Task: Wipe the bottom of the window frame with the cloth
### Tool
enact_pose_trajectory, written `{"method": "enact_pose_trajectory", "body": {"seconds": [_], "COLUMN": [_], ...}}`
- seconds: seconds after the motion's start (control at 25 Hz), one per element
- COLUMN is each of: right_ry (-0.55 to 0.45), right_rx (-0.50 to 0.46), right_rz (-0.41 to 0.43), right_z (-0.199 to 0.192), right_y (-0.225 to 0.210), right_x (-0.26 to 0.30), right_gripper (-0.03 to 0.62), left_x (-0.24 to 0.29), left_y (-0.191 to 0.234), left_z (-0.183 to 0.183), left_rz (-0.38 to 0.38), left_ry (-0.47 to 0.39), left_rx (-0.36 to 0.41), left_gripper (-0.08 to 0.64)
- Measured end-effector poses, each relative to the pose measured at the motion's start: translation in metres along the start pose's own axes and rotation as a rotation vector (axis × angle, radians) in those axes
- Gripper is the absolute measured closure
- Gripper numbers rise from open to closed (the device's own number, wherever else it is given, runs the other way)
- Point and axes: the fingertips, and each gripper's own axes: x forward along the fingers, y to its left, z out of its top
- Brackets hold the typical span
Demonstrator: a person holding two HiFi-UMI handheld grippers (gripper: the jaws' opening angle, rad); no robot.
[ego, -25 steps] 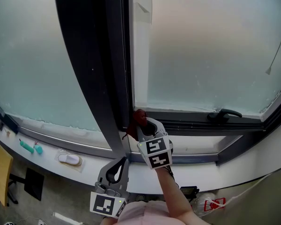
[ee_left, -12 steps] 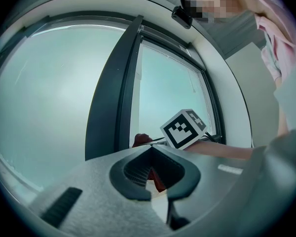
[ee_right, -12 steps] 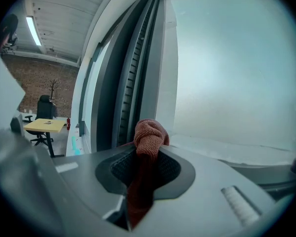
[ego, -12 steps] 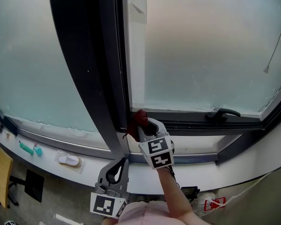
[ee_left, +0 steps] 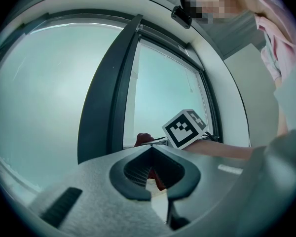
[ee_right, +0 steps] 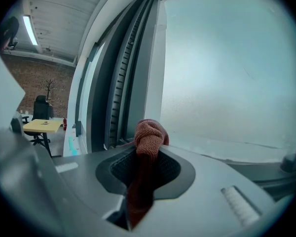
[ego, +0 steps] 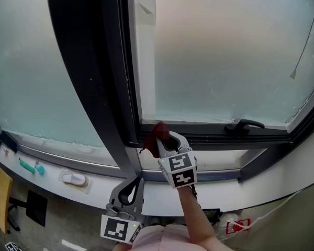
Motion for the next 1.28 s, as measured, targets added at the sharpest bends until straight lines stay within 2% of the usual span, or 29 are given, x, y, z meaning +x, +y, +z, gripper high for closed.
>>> {"method": "enact_pose_trajectory", "body": {"seconds": [1.28], "right_ry": [-0.032], "right_rx": [0.043], "right_rz": [-0.009], "right_z": [-0.009], "right_y": [-0.042], "right_x": [-0.029], "right_gripper": [0.517], "left_x": [0.027], "left_y": [-0.034], "left_z": [-0.002], "left_rz": [-0.040], "left_ry": [0.015], "left_rx": [0.019], "left_gripper": [0.566]}}
